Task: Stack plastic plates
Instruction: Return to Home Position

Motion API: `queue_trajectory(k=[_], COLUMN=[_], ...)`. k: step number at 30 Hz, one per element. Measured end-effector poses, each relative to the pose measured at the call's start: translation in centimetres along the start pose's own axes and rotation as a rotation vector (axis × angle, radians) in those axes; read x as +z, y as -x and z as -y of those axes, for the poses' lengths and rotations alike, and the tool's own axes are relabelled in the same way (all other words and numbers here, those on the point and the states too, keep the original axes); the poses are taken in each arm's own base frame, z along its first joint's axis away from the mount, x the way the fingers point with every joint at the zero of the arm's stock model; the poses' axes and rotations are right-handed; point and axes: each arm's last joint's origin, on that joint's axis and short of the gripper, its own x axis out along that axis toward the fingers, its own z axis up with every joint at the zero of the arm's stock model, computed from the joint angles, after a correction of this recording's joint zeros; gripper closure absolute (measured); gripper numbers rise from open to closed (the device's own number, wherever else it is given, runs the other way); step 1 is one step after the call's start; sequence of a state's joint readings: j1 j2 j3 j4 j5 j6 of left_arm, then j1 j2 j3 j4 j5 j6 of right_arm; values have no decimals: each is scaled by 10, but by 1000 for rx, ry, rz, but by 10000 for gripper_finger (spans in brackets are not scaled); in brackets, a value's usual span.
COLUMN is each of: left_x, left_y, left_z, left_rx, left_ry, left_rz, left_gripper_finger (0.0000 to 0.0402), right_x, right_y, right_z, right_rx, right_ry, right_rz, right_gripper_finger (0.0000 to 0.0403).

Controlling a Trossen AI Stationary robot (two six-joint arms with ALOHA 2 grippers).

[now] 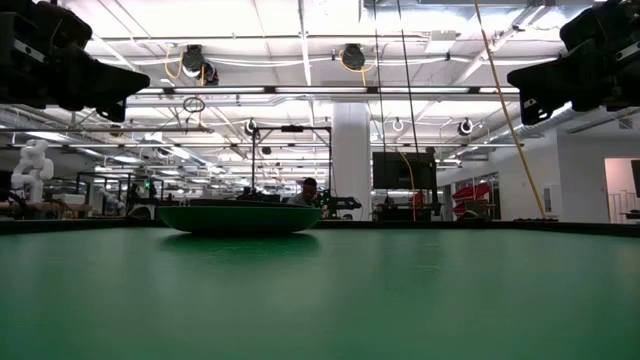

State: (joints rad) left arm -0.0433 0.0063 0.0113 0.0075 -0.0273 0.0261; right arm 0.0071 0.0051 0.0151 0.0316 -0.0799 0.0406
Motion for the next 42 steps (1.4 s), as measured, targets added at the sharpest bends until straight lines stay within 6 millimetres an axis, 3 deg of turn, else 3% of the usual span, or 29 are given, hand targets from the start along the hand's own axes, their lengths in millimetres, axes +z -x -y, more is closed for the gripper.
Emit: queue_trajectory(k=[42], left_x=[0], left_y=[0], left_z=[0], left_rx=[4], left_ry=[-43], left_rz=[-3], left_gripper_finger=[396], right_x=[0], right_y=[0], right_z=[0], right_rx=[0], right_ry=[0], right_rz=[1], right_gripper_finger=[397])
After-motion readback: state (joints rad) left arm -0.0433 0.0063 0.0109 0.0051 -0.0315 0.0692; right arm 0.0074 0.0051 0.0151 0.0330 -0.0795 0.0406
